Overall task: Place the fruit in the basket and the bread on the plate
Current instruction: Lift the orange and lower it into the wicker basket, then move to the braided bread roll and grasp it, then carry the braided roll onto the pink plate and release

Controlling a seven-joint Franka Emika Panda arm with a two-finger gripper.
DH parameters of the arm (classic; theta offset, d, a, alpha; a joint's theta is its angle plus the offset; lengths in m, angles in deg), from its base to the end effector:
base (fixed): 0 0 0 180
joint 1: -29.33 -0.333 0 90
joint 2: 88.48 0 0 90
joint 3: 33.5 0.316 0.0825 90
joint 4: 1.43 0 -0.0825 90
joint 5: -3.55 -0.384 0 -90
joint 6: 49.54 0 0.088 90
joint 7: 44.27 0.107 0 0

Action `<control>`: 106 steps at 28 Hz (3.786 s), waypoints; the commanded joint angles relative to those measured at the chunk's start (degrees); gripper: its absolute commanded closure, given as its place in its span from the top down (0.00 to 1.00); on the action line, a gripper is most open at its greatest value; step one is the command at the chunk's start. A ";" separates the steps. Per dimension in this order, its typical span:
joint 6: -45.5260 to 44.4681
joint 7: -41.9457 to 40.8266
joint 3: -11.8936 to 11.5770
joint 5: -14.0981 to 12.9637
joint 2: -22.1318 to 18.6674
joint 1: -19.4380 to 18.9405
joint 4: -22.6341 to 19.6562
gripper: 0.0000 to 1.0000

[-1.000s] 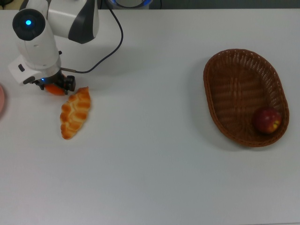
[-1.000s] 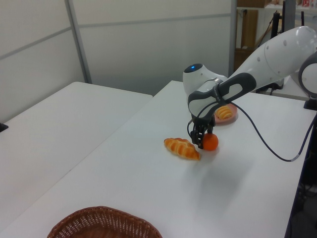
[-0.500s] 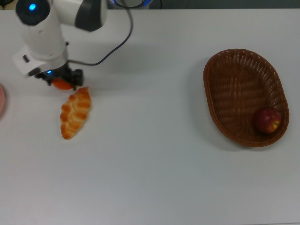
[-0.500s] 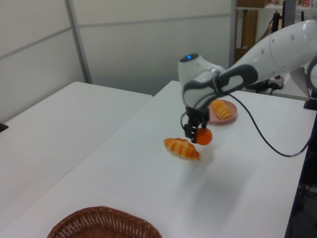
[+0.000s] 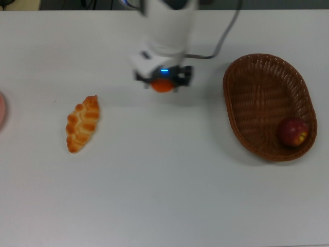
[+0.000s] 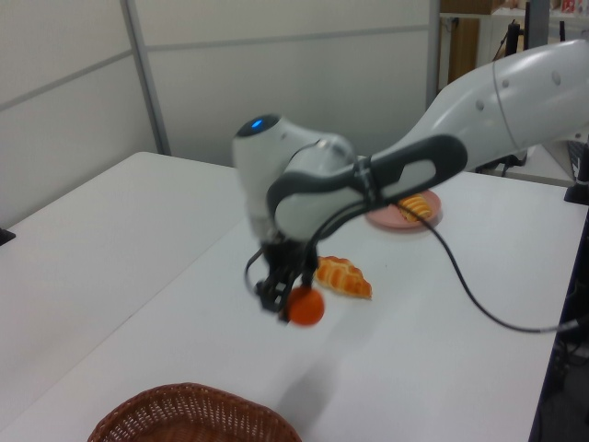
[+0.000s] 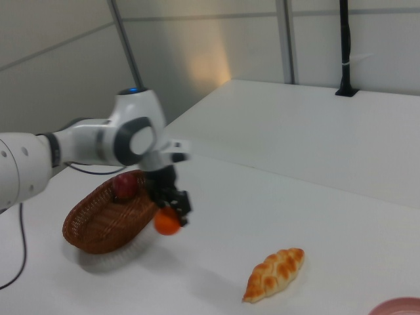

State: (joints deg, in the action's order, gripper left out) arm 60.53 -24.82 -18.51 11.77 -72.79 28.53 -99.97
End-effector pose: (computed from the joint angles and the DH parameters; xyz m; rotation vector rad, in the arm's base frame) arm 0.6106 0.1494 0.4248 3.0622 -0.0268 -0.0613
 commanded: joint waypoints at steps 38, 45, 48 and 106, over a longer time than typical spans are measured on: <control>-7.67 12.21 -4.89 5.32 3.92 -15.13 10.56 1.00; -7.59 -4.21 -4.89 1.46 1.27 0.59 8.10 1.00; -6.98 -7.31 -4.89 0.83 1.45 4.74 7.75 1.00; 18.69 2.88 -5.33 3.21 12.44 25.13 7.04 0.00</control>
State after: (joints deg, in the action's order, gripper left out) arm 78.52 -20.29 -23.79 18.68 -59.42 49.17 -96.11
